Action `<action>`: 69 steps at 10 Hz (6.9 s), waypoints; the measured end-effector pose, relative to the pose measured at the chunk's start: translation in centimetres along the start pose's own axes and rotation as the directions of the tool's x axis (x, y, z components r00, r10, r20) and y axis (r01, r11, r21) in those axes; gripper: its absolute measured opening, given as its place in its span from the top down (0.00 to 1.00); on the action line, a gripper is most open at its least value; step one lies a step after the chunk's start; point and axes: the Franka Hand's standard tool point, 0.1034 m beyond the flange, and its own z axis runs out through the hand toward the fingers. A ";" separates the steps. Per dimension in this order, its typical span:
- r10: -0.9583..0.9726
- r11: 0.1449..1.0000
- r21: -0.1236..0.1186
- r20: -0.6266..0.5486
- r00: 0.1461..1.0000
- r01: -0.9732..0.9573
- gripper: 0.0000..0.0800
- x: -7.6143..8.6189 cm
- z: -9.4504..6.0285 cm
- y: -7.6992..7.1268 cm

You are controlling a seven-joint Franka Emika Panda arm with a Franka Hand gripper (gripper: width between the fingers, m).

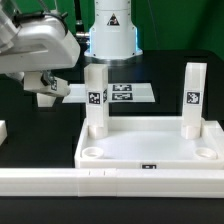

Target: Assemble desk

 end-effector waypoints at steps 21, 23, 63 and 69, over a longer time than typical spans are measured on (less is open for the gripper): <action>-0.094 0.995 -0.097 -0.690 0.718 0.038 0.64 5.1 -8.5 -10.5; -0.094 0.995 -0.097 -0.689 0.718 0.036 0.64 5.1 -8.5 -10.5; -0.359 0.933 -0.261 -0.723 0.590 0.247 0.64 4.8 -1.1 -28.8; -0.362 0.932 -0.269 -0.743 0.563 0.244 0.64 5.1 -0.8 -28.8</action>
Offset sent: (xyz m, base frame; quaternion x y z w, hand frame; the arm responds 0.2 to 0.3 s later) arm 0.0395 0.0033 0.0289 -0.0327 0.1356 -0.0684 0.9879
